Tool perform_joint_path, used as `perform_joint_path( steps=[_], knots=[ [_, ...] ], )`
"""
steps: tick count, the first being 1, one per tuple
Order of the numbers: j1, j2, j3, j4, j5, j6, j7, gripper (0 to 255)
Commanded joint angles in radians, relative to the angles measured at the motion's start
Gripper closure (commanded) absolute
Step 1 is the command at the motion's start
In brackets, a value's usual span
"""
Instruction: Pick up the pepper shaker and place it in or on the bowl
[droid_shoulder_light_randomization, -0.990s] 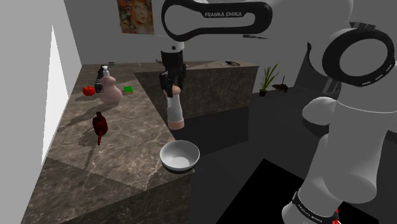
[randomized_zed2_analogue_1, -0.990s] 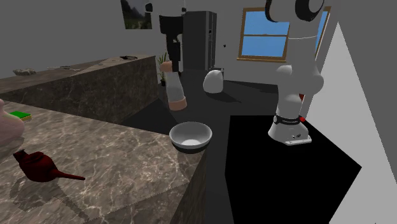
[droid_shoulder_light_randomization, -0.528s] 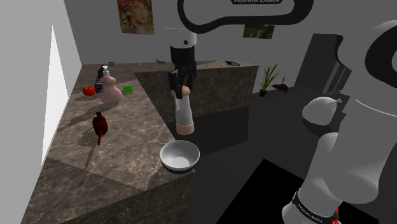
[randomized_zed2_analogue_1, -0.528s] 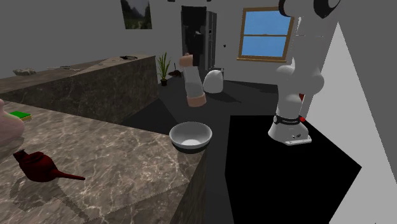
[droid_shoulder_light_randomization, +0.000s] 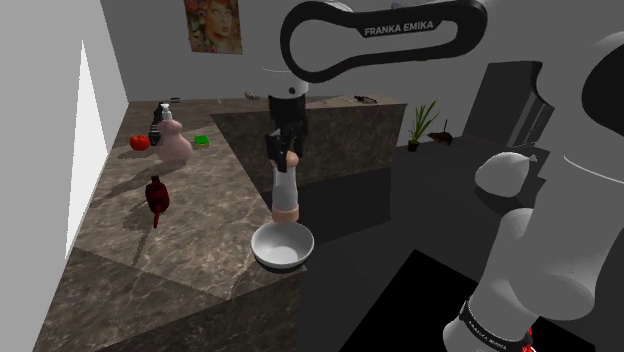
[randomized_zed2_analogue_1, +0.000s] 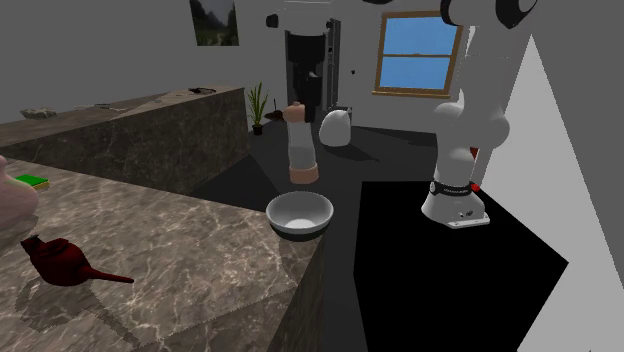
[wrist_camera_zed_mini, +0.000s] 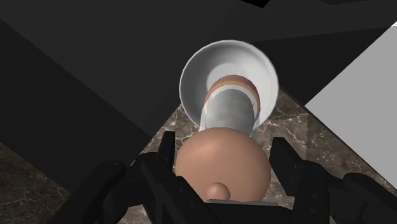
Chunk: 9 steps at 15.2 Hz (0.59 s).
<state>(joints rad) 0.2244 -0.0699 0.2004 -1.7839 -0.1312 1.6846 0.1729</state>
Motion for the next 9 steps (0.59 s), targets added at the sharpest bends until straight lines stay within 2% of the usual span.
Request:
perform_joint_path(
  steps=[1,9],
  knots=[
    [-0.001,-0.002,-0.001,-0.029,0.0,0.027,0.002,255],
    [-0.001,0.0,-0.002,-0.134,-0.004,0.134,0.015,255]
  ],
)
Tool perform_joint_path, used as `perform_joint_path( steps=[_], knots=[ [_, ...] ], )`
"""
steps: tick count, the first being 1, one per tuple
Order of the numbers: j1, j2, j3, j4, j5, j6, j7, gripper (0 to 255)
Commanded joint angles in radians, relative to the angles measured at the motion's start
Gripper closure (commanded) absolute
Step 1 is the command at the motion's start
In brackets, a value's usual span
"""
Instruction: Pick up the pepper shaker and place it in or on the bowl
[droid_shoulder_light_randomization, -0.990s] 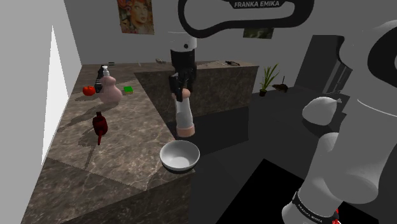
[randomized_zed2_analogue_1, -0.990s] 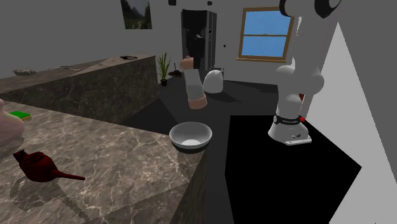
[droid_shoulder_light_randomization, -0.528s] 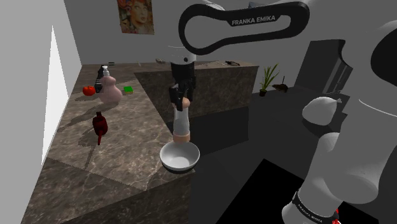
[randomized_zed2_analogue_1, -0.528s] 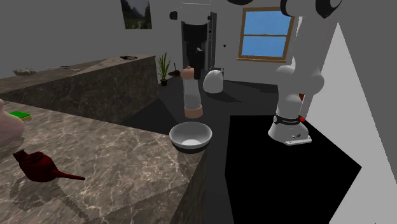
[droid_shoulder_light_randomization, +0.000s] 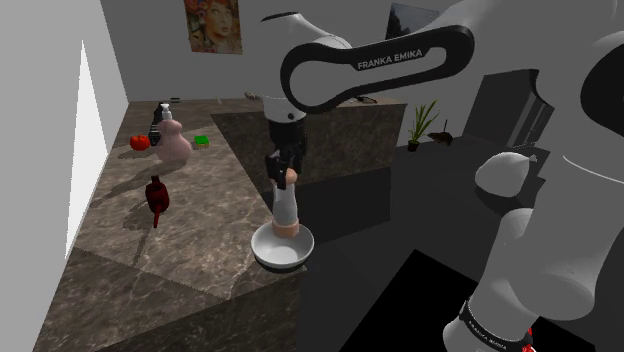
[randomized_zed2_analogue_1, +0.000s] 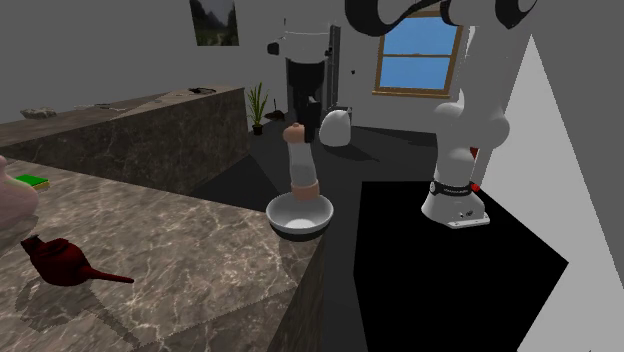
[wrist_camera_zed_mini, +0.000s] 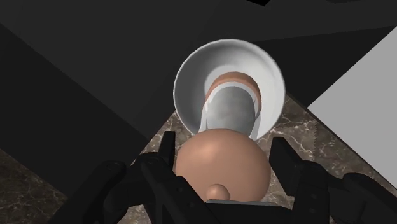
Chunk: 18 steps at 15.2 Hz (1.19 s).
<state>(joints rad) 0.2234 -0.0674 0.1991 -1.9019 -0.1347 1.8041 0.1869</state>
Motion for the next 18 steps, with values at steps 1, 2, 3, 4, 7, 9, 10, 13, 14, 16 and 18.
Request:
perform_joint_path(
  steps=[1,2,3,4,7,9,10,13,14,16,18],
  knots=[
    [0.0,-0.001,0.0,-0.028,-0.001,0.027,0.003,255],
    [0.0,0.0,0.0,-0.04,-0.001,0.04,0.005,255],
    [0.0,0.002,0.0,-0.051,-0.002,0.053,0.007,255],
    [0.0,0.004,0.0,-0.062,-0.003,0.066,0.009,255],
    [-0.001,0.011,0.0,-0.095,-0.007,0.105,0.015,255],
    [-0.001,0.013,0.0,-0.103,-0.007,0.115,0.017,255],
    [-0.001,0.013,0.0,-0.103,-0.007,0.115,0.017,255],
    [-0.001,0.013,0.0,-0.103,-0.007,0.115,0.017,255],
    [-0.001,0.013,0.0,-0.103,-0.007,0.115,0.017,255],
    [-0.001,0.013,0.0,-0.103,-0.007,0.115,0.017,0],
    [-0.001,0.013,0.0,-0.103,-0.007,0.115,0.017,0]
  ],
)
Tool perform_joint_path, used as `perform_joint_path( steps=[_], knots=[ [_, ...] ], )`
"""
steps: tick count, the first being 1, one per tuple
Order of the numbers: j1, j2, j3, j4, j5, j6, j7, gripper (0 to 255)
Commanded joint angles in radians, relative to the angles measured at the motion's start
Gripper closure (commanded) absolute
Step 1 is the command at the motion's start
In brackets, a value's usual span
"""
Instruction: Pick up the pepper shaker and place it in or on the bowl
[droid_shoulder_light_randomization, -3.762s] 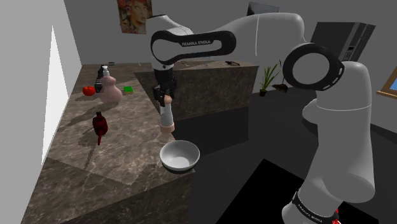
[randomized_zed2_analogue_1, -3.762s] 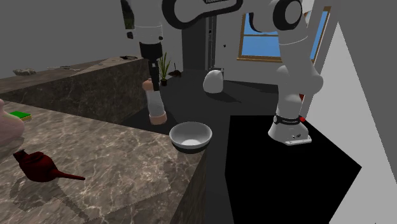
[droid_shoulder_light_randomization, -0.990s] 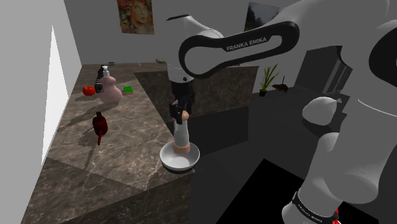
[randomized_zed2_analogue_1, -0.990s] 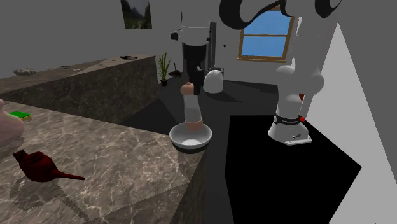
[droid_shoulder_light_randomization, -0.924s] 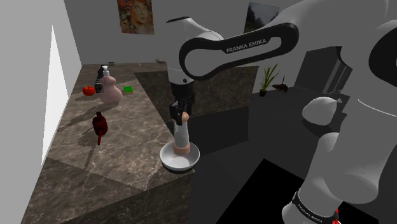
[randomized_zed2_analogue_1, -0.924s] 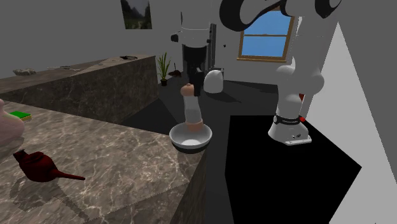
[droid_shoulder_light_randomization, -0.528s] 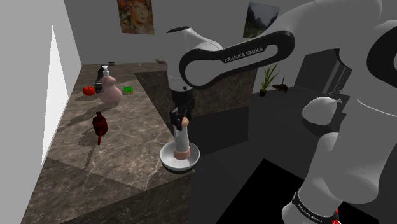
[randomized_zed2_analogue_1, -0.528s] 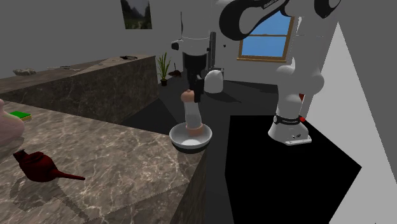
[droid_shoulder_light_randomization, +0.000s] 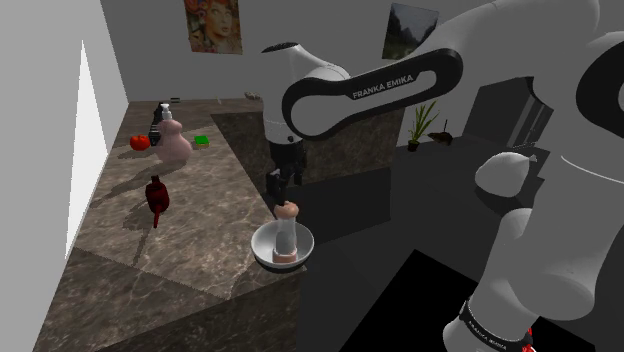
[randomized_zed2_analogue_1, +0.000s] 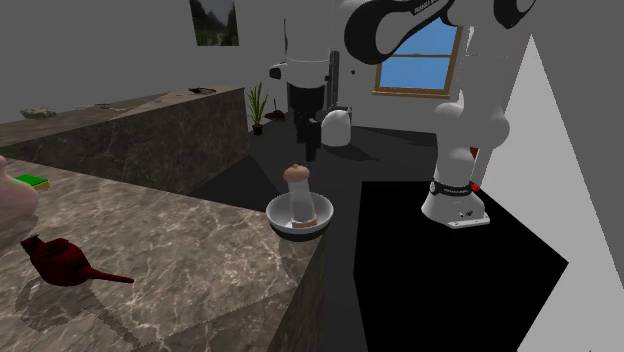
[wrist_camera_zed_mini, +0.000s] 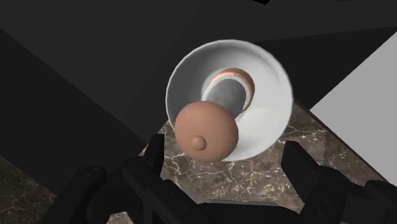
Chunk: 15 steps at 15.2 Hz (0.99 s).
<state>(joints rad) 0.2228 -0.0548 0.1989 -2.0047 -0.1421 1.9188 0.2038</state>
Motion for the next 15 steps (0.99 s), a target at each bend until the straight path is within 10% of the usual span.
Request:
perform_joint_path(
  steps=[1,15],
  knots=[
    [0.0,0.0,0.0,0.0,0.0,0.0,0.0,0],
    [0.007,-0.012,0.007,0.113,0.008,-0.125,-0.005,0]
  ],
)
